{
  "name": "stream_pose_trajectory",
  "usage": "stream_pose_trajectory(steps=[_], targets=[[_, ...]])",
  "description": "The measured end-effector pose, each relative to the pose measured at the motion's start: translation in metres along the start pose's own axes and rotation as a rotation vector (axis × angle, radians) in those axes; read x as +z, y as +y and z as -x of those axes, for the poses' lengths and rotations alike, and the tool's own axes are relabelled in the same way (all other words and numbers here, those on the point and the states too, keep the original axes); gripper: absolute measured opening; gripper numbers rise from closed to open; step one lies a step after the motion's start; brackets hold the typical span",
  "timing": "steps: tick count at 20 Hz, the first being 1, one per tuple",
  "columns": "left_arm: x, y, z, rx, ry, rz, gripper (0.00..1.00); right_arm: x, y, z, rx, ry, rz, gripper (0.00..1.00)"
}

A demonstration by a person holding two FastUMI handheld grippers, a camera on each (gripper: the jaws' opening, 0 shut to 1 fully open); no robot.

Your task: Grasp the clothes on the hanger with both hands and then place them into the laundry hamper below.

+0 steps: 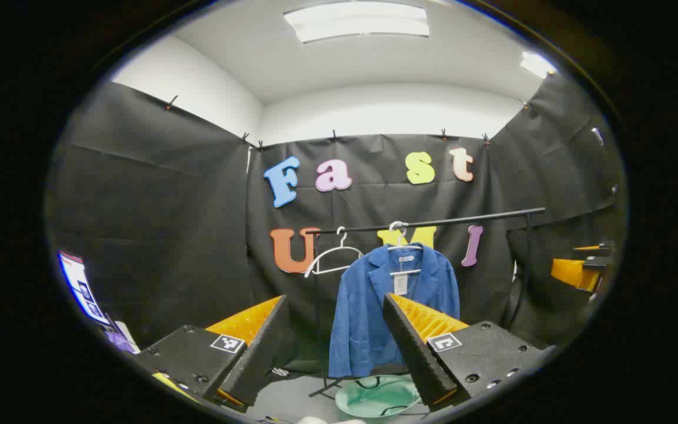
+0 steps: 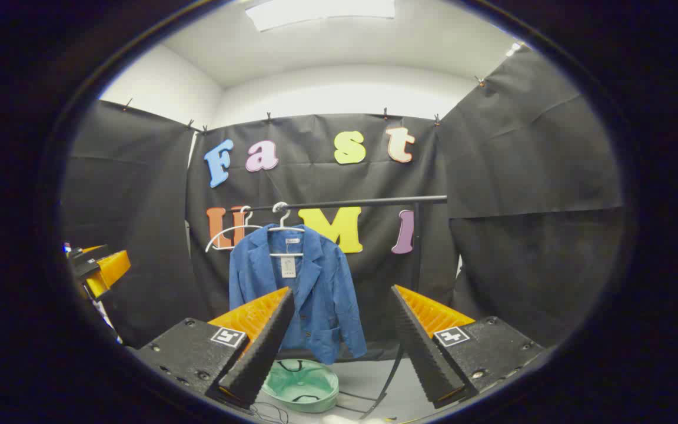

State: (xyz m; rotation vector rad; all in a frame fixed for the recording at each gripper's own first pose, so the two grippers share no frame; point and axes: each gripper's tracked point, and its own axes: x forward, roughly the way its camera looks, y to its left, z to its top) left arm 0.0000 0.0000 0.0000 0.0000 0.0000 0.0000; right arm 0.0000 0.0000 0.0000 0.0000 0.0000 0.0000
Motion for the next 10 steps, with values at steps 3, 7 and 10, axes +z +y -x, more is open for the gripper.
stream_pose_trajectory(steps=[3,7,10], targets=[[-0.005,0.006,0.003,-0.006,0.015,0.002,1.00,0.000,0.000,0.004,-0.006,0.016,-0.003,1.00],[-0.010,0.015,0.008,-0.011,0.027,0.011,1.00,0.000,-0.005,0.009,-0.001,0.025,0.034,1.00],[-0.014,0.016,0.008,-0.012,0.033,0.030,1.00,-0.002,-0.009,0.009,-0.004,0.008,0.056,1.00]])
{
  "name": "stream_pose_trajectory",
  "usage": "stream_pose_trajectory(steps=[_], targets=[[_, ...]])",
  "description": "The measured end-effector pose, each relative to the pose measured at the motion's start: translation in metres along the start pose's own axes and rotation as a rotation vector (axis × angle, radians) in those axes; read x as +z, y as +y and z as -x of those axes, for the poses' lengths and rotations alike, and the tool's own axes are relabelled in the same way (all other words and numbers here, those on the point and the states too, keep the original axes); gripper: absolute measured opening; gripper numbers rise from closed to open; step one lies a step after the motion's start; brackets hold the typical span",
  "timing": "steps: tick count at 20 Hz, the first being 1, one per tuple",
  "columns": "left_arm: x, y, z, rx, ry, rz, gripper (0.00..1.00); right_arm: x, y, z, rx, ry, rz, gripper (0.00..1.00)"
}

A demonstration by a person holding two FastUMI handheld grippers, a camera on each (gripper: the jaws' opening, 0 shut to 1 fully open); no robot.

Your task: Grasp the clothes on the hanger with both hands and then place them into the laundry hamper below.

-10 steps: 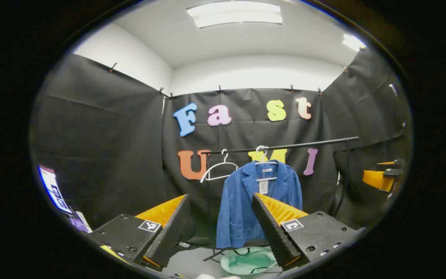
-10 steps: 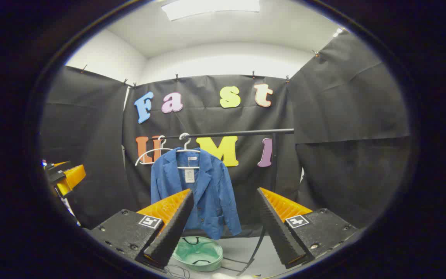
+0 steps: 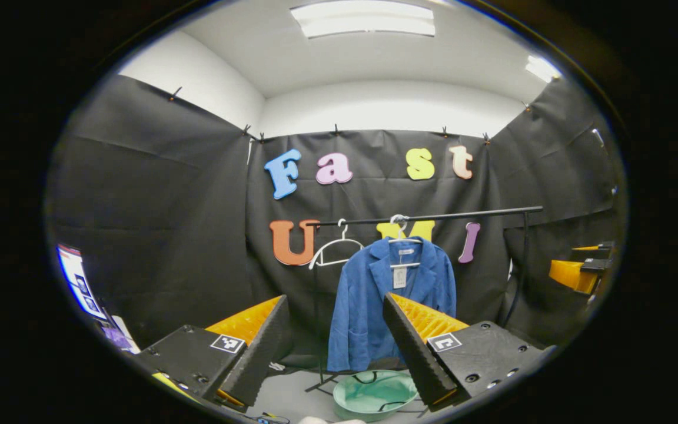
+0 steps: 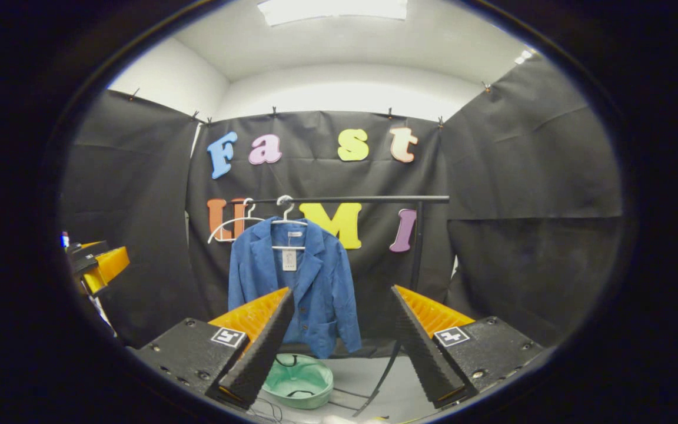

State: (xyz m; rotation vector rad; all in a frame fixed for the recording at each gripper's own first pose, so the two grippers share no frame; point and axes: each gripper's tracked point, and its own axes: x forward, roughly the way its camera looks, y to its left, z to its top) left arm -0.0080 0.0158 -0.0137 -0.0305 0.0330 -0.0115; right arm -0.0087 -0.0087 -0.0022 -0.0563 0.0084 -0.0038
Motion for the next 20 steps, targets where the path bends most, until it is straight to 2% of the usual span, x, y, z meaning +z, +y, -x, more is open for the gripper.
stream_pose_trajectory(steps=[5,9,13,18,20], targets=[[-0.005,-0.004,-0.013,-0.011,-0.002,-0.014,1.00,-0.002,0.000,-0.001,0.031,0.006,-0.001,1.00],[-0.014,-0.024,-0.041,-0.036,-0.003,-0.029,1.00,-0.019,0.002,-0.013,0.040,0.035,0.018,1.00],[-0.017,-0.045,-0.079,-0.038,-0.036,-0.042,1.00,-0.024,0.010,-0.084,0.078,0.048,0.022,1.00],[-0.044,-0.080,-0.145,-0.049,0.002,-0.013,1.00,-0.037,0.016,-0.167,0.132,0.062,-0.001,1.00],[-0.052,-0.091,-0.174,-0.047,-0.026,-0.017,1.00,-0.042,0.019,-0.204,0.154,0.063,-0.003,1.00]])
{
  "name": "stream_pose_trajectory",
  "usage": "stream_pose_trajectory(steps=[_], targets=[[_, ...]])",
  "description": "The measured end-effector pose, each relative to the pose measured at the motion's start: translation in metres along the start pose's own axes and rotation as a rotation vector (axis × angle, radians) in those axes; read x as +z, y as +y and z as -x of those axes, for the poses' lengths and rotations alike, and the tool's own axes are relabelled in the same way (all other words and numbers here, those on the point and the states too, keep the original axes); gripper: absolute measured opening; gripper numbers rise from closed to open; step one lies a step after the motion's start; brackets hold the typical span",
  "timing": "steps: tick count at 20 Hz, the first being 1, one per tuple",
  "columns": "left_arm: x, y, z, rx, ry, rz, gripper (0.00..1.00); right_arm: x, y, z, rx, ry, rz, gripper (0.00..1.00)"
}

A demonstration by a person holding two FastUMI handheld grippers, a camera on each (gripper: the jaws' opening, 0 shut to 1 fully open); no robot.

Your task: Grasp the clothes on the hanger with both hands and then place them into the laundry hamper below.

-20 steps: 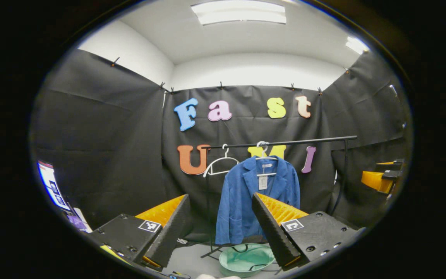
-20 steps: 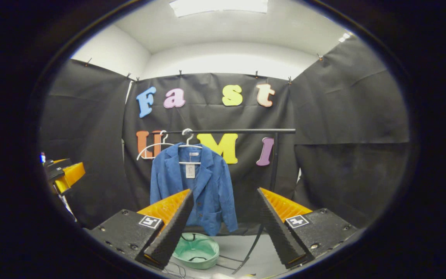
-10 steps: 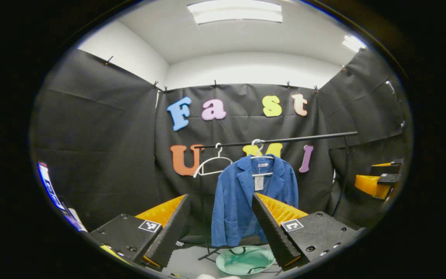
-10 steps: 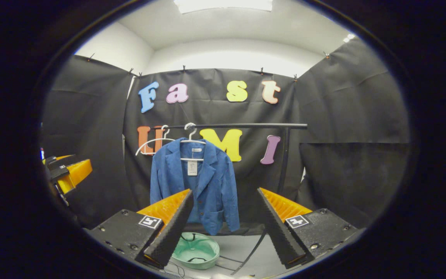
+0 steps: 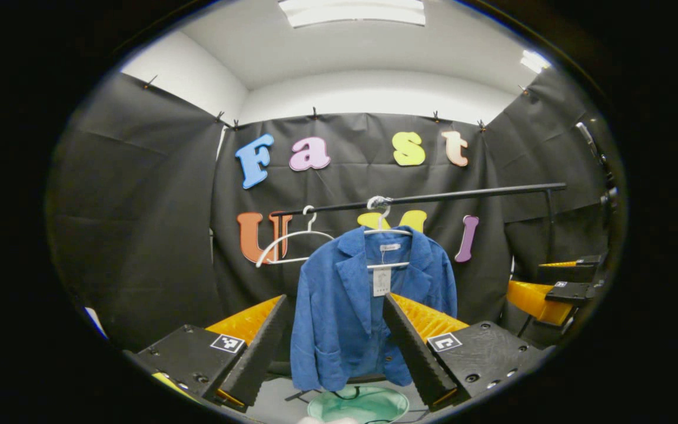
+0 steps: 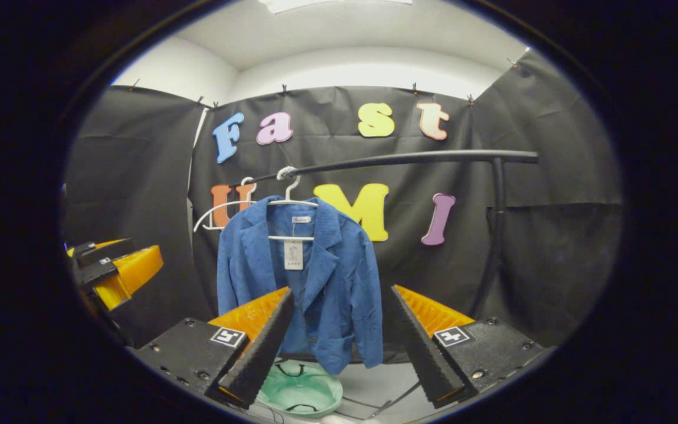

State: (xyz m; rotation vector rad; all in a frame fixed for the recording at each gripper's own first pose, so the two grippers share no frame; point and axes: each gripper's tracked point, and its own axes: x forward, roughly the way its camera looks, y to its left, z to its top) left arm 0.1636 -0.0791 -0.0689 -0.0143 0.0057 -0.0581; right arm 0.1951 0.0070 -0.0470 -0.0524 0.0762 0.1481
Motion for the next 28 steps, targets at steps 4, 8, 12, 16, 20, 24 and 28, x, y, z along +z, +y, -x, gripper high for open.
stream_pose_trajectory(steps=[4,8,12,16,20,24,28], targets=[[-0.036,-0.023,-0.058,-0.008,0.021,-0.032,0.94,-0.003,-0.001,-0.075,0.036,0.000,0.020,1.00],[-0.056,-0.034,-0.114,-0.017,0.006,-0.028,0.98,-0.013,0.004,-0.145,0.083,0.022,0.019,1.00],[-0.075,-0.028,-0.166,0.021,0.039,-0.028,0.98,-0.020,0.014,-0.201,0.122,0.048,0.023,1.00],[-0.097,-0.018,-0.207,0.046,0.066,-0.040,0.98,-0.024,0.022,-0.239,0.146,0.062,0.020,1.00],[-0.107,-0.012,-0.232,0.072,0.083,-0.084,0.98,-0.023,0.029,-0.266,0.159,0.071,0.016,1.00],[-0.112,-0.012,-0.249,0.090,0.091,-0.074,0.96,-0.025,0.039,-0.280,0.188,0.077,0.013,0.86],[-0.123,-0.015,-0.261,0.097,0.133,-0.084,0.69,-0.025,0.035,-0.287,0.189,0.069,0.005,0.62]])
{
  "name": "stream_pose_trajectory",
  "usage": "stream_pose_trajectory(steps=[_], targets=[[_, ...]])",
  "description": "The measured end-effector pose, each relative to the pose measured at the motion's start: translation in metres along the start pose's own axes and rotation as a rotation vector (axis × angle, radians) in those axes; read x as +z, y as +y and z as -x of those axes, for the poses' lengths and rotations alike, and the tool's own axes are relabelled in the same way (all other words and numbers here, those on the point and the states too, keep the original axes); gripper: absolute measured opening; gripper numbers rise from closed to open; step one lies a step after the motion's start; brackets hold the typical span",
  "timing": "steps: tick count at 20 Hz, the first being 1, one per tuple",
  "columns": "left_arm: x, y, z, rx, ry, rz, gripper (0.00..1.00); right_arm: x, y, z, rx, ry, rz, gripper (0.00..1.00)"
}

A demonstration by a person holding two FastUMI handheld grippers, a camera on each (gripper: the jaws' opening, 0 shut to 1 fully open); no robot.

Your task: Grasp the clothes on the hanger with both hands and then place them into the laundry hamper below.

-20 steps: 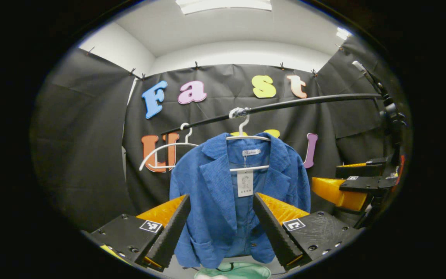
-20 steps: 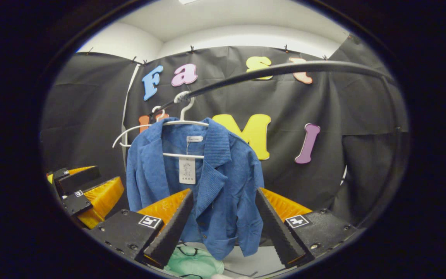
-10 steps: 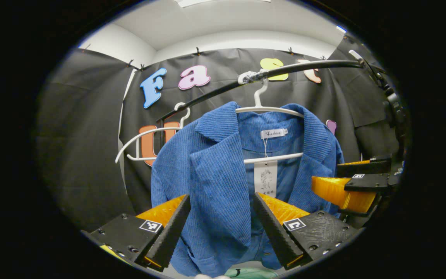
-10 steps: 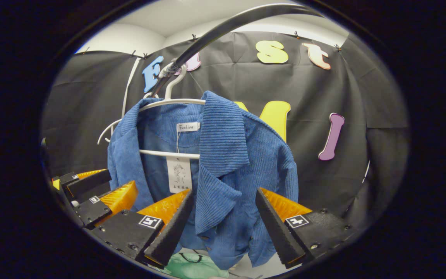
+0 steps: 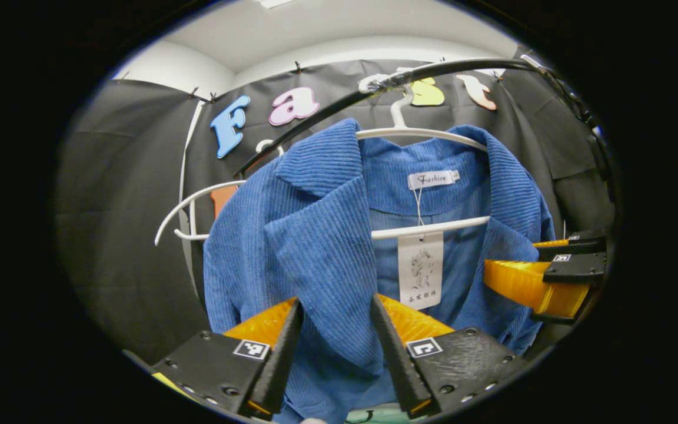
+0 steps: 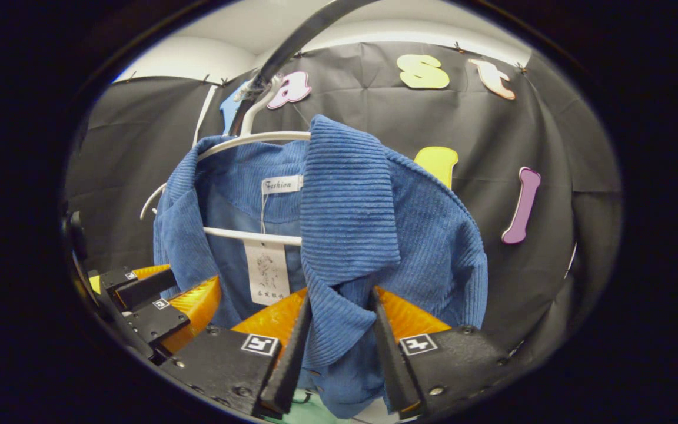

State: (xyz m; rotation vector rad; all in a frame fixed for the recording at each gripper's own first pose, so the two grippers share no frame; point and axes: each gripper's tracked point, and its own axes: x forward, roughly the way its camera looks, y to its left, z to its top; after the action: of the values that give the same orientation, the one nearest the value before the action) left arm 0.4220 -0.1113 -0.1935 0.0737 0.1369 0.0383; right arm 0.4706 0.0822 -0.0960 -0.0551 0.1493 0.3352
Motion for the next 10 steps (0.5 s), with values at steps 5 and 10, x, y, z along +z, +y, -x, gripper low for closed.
stream_pose_trajectory(steps=[5,10], targets=[[-0.019,-0.007,-0.005,-0.048,0.102,0.020,0.11,-0.002,-0.009,-0.002,0.007,0.009,-0.023,0.19],[-0.018,0.012,-0.006,-0.004,0.104,0.021,0.05,-0.005,-0.010,-0.003,0.100,0.023,-0.068,0.08]])
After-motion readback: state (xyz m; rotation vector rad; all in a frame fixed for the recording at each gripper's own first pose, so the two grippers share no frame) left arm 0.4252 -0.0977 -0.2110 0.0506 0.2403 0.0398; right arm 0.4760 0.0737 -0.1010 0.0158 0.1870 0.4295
